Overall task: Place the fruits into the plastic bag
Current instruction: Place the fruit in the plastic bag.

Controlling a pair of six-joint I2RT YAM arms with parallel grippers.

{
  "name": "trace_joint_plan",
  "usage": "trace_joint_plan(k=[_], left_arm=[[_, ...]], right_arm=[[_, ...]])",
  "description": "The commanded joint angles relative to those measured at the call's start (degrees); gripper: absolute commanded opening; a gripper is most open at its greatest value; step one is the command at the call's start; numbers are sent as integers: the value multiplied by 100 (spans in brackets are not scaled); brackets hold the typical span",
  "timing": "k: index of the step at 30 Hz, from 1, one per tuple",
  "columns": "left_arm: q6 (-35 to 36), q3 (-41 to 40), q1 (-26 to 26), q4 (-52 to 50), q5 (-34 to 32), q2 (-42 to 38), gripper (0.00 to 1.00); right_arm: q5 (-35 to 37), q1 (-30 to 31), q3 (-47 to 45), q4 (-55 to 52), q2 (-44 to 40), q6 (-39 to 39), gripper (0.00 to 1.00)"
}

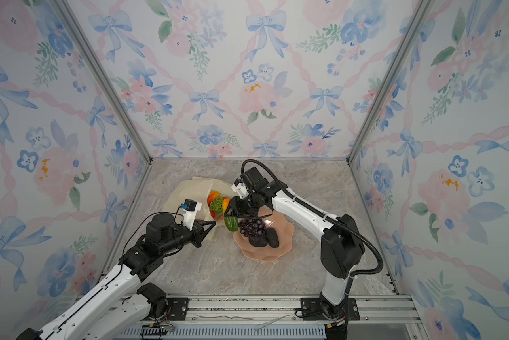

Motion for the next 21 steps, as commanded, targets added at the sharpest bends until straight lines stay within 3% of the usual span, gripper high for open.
trace_joint_plan(k=[1,13,21], left_arm=[[-25,-54,-2,30,142,22,0],[-32,-44,-15,33,213,62,0],[-25,-21,-18,33,259,104,0]], right_arm=[[-172,58,416,-220,310,-131,50],[-210,-58,1837,-793,1346,-406,51],[-134,-69,2099,-294,1732,27,50]])
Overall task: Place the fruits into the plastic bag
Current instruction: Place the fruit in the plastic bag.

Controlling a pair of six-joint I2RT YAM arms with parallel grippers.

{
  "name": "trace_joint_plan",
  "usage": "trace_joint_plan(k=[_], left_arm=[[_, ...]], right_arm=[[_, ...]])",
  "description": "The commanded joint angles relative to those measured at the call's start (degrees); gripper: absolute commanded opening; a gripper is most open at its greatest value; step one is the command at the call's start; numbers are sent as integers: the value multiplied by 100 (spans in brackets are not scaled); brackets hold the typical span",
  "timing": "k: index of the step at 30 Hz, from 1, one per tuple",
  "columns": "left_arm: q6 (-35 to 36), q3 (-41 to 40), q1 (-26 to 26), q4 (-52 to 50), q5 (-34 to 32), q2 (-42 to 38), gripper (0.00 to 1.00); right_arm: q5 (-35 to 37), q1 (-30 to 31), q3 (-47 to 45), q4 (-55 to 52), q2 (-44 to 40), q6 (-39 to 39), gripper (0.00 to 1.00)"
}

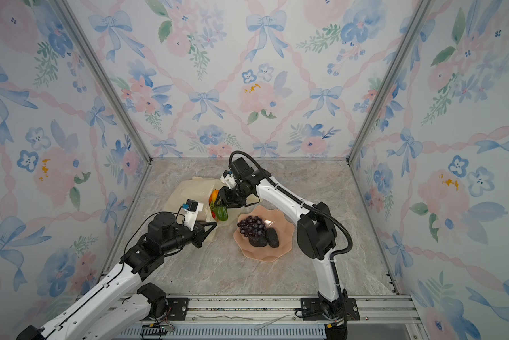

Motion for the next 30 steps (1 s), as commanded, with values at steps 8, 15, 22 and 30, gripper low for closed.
trace_joint_plan(k=[8,15,22,30], left_arm=[[-16,-20,-13,37,90,-3,0],[-5,-20,-12,37,80,2,0],[4,-18,-18,38,71,7,0],[10,-18,-17,46,85,29,0]], right_arm=[[358,106,-88,1263,216,993,50],[318,270,-912,3199,120,2153,51],[434,455,-1334,4248,177,2788,51],[603,598,-1307,4363,359,2928,53]])
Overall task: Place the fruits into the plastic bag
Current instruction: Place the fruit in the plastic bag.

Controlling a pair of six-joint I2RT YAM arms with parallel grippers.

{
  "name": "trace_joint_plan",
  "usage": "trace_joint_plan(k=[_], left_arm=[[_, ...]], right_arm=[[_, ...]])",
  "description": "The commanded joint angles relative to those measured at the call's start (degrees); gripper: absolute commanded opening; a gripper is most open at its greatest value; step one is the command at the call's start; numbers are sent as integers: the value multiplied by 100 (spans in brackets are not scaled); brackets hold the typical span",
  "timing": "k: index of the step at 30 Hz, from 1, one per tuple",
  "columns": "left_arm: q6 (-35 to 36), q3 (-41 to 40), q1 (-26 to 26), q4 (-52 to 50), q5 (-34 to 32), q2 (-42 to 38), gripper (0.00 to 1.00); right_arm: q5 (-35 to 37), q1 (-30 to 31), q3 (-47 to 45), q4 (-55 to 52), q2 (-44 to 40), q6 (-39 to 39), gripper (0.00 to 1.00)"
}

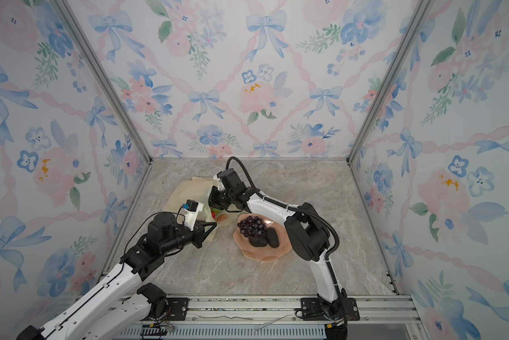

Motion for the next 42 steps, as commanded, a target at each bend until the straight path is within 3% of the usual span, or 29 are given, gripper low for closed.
trace_joint_plan(k=[1,18,28,35,42], left_arm=[[10,-19,-14,40,82,20,0],[10,-20,-17,35,91,40,0],[2,-19,-12,43,97,64,0],[2,-20,-14,37,98,76,0],[10,-17,-13,37,71,55,0]], right_arm=[[106,72,-16,329,208,227,53],[246,208,419,-244,604,-106,64],[354,200,529,-730,350,-516,70],[950,65,538,-1686,-54,-1262,75],[1861,-290,848,-2409,-268,-2117,91]])
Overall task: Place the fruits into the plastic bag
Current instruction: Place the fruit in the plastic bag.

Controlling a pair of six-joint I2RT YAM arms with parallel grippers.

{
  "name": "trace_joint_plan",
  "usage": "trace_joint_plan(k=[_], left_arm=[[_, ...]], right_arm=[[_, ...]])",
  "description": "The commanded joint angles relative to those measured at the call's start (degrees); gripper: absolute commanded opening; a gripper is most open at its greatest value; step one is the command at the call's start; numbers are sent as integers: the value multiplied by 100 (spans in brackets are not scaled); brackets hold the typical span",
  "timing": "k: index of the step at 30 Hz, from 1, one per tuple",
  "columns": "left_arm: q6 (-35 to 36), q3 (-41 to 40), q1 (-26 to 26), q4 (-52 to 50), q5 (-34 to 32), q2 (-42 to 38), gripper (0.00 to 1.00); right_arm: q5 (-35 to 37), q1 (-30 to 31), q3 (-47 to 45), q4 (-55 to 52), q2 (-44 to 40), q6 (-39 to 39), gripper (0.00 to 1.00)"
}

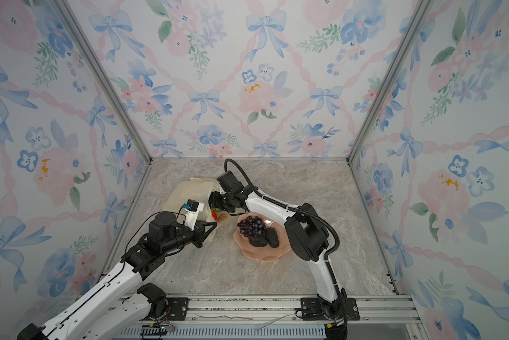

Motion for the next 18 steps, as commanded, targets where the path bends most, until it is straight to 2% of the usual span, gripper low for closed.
trace_joint_plan(k=[1,6,13,18], left_arm=[[10,-20,-13,22,70,2,0],[19,-24,-16,-7,1,-19,0],[36,-2,-12,-22,-31,63,0],[46,-2,-19,-26,-52,65,0]], right_arm=[[651,-299,501,-586,-165,-613,93],[960,-656,1140,-859,165,-968,98],[1139,-1041,1585,-1006,46,-1123,99],[786,-1154,1194,-904,-366,-1058,100]])
